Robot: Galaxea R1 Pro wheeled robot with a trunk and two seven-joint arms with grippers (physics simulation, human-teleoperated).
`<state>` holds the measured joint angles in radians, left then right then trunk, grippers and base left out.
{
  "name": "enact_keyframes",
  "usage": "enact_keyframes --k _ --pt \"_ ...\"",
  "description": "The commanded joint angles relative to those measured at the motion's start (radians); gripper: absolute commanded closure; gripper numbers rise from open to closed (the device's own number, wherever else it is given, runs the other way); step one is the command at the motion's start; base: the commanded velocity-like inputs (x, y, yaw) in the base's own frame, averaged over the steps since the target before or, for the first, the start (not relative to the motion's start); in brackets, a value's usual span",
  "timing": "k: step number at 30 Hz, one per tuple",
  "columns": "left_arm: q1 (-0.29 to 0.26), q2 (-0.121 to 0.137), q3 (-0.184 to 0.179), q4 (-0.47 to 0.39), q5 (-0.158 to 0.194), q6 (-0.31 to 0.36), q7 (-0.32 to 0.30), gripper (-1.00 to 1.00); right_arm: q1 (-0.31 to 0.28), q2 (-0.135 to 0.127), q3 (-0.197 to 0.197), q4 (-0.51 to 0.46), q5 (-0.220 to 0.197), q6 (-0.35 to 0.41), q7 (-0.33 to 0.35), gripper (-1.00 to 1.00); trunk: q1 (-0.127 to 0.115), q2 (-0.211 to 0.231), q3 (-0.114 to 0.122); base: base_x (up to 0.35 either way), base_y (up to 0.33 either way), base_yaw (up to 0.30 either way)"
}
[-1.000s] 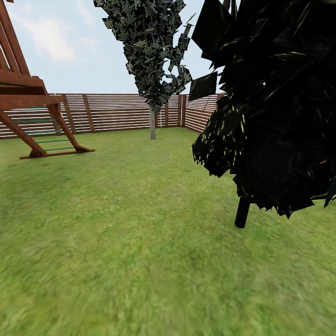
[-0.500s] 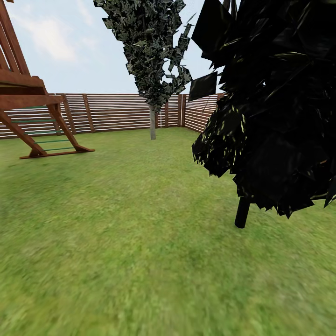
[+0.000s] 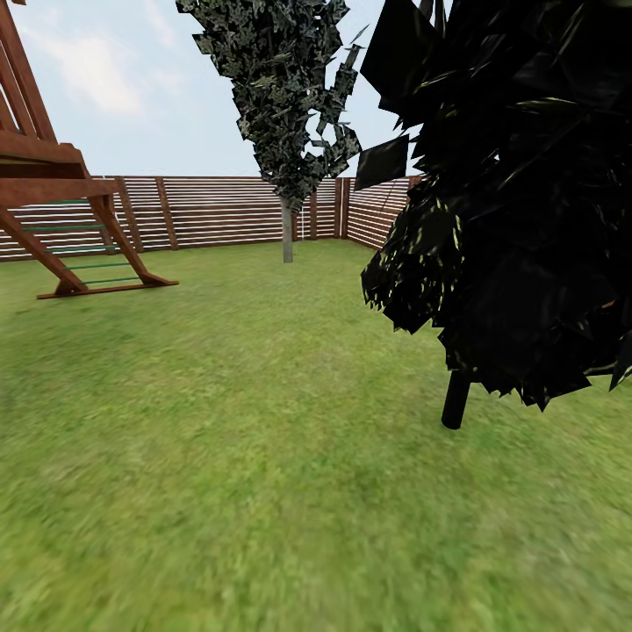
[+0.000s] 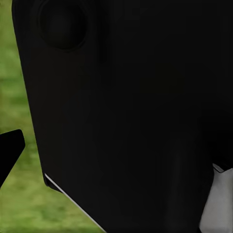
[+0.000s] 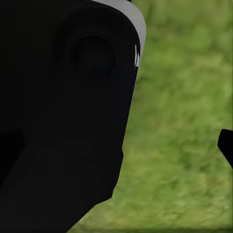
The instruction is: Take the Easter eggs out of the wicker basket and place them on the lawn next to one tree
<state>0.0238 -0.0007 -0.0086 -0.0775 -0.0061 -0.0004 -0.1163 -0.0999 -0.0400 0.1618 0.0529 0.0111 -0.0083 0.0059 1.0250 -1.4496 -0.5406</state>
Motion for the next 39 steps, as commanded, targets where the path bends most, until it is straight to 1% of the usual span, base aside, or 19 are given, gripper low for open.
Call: enact_keyframes --k 1,39 --pt "0.001 0.0 -0.001 -0.002 0.0 0.0 -0.002 -1.0 -0.001 0.0 0.005 0.002 0.001 -0.001 0.0 -1.0 0.0 0.0 -0.001 0.0 0.0 0.0" --pt "0.001 0.0 -0.001 -0.002 -0.001 0.0 -0.002 -1.0 -0.001 0.0 0.005 0.002 0.001 -0.001 0.001 -1.0 0.0 0.0 -0.001 0.0 0.0 0.0"
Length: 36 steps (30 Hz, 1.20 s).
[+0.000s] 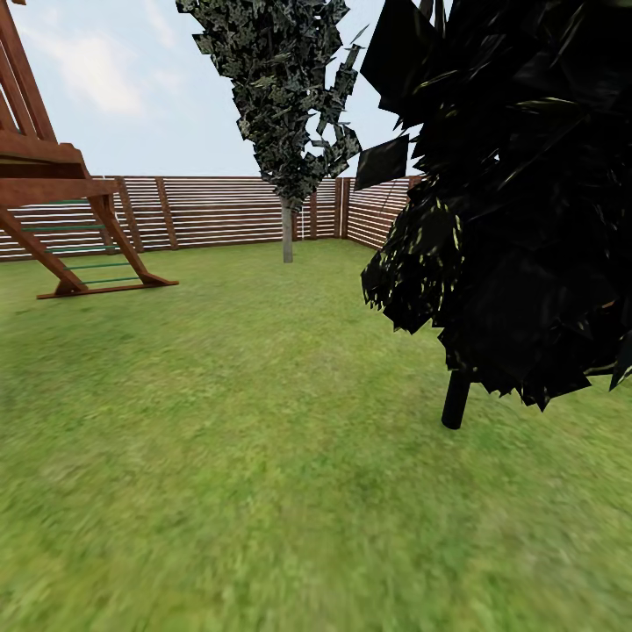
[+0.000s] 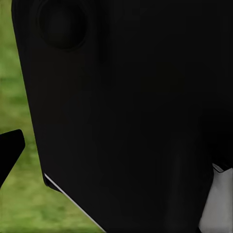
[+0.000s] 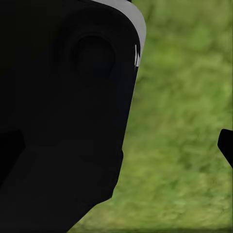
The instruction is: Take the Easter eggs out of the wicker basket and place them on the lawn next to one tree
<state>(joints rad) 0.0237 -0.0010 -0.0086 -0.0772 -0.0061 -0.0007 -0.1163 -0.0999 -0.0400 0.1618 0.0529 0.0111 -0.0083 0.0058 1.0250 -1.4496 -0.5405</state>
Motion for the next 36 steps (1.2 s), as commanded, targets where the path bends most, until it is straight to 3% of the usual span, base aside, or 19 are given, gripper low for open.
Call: enact_keyframes --k 1,36 --pt "0.001 0.0 -0.001 -0.002 -0.001 0.0 -0.002 -1.0 -0.001 0.0 0.005 0.002 0.001 -0.001 0.001 -1.0 0.0 0.0 -0.001 0.0 0.0 0.0" --pt "0.001 0.0 -0.001 -0.002 0.0 0.0 -0.002 -1.0 -0.001 0.0 0.005 0.002 0.001 -0.001 0.001 -1.0 0.0 0.0 -0.001 0.0 0.0 0.0"
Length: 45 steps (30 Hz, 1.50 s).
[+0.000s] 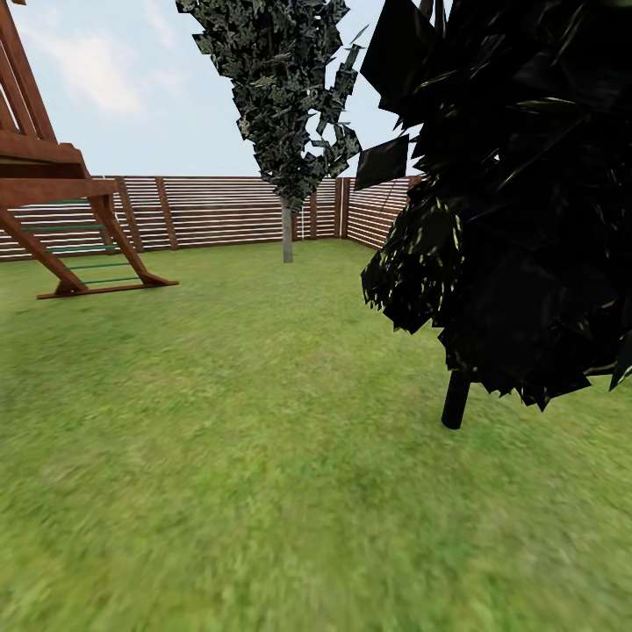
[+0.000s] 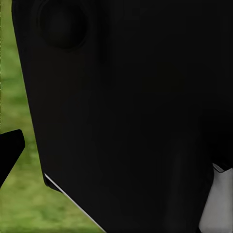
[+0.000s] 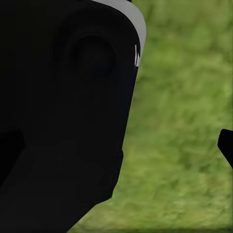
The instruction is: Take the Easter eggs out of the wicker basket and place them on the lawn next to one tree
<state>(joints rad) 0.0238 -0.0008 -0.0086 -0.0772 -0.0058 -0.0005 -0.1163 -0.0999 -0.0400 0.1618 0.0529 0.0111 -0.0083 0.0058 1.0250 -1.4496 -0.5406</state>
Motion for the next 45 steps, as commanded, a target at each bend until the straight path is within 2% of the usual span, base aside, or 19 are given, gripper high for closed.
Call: enact_keyframes --k 1,8,12,22,39,45 --pt "0.001 0.0 -0.001 -0.002 -0.001 0.0 -0.002 -1.0 -0.001 0.0 0.005 0.002 0.001 -0.001 0.001 -1.0 0.0 0.0 -0.001 0.0 0.0 0.0" --pt "0.001 -0.002 0.0 -0.001 -0.001 0.0 -0.002 -1.0 -0.001 0.0 0.006 0.002 0.003 -0.001 0.001 -1.0 0.0 0.0 -0.001 0.0 0.0 0.0" --pt "0.001 0.006 0.0 -0.001 -0.002 0.0 -0.002 -1.0 -0.001 0.004 0.005 0.003 0.001 0.0 0.001 -1.0 0.0 0.0 -0.001 0.0 0.0 0.0" --pt "0.001 -0.001 0.001 -0.003 0.0 -0.002 -0.008 -1.0 -0.001 0.007 0.006 0.003 0.001 0.002 0.009 -1.0 0.0 0.0 -0.001 0.027 0.007 0.0" --pt "0.001 0.001 0.002 -0.003 0.001 0.0 -0.011 -1.0 -0.001 0.009 0.006 0.002 0.007 0.001 0.009 -1.0 0.0 0.0 -0.001 0.314 0.013 0.001" --pt "0.001 0.0 0.003 -0.003 0.003 -0.001 -0.011 -1.0 -0.001 0.01 0.007 0.003 0.007 0.0 0.004 -1.0 0.0 0.0 -0.001 0.318 0.0 0.197"
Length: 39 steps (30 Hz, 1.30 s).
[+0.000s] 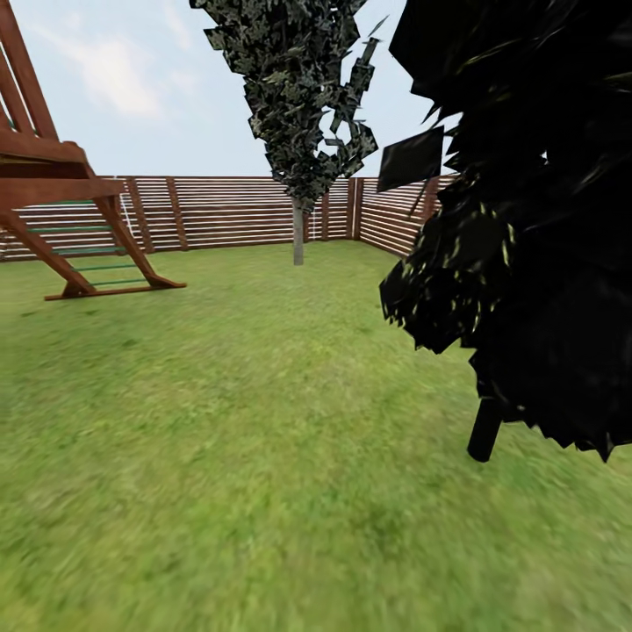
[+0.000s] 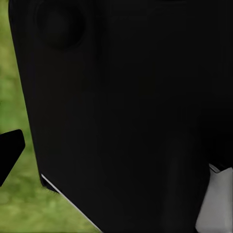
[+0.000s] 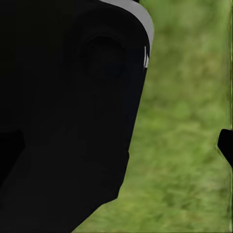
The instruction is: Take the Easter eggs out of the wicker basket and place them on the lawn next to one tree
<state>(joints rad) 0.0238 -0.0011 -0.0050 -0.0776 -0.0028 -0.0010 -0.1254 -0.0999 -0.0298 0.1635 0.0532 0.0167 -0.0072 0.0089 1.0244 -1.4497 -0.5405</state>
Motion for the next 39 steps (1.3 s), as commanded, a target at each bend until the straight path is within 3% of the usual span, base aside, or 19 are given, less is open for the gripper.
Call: enact_keyframes --k 1,25,39 --pt "0.001 0.0 0.0 -0.002 0.0 0.0 -0.002 -1.0 -0.001 0.0 0.005 0.002 0.002 -0.001 0.001 -1.0 0.001 0.0 -0.001 0.316 0.0 0.253" --pt "0.001 -0.002 -0.001 -0.001 -0.002 0.001 -0.002 -1.0 -0.001 -0.001 0.006 0.004 0.003 0.0 0.0 -1.0 0.001 0.0 -0.001 0.316 0.0 0.259" --pt "0.001 -0.002 -0.001 -0.001 -0.001 0.001 -0.002 -1.0 -0.001 -0.002 0.005 0.004 0.002 0.003 0.006 -1.0 0.001 0.0 -0.001 0.314 0.0 0.02"
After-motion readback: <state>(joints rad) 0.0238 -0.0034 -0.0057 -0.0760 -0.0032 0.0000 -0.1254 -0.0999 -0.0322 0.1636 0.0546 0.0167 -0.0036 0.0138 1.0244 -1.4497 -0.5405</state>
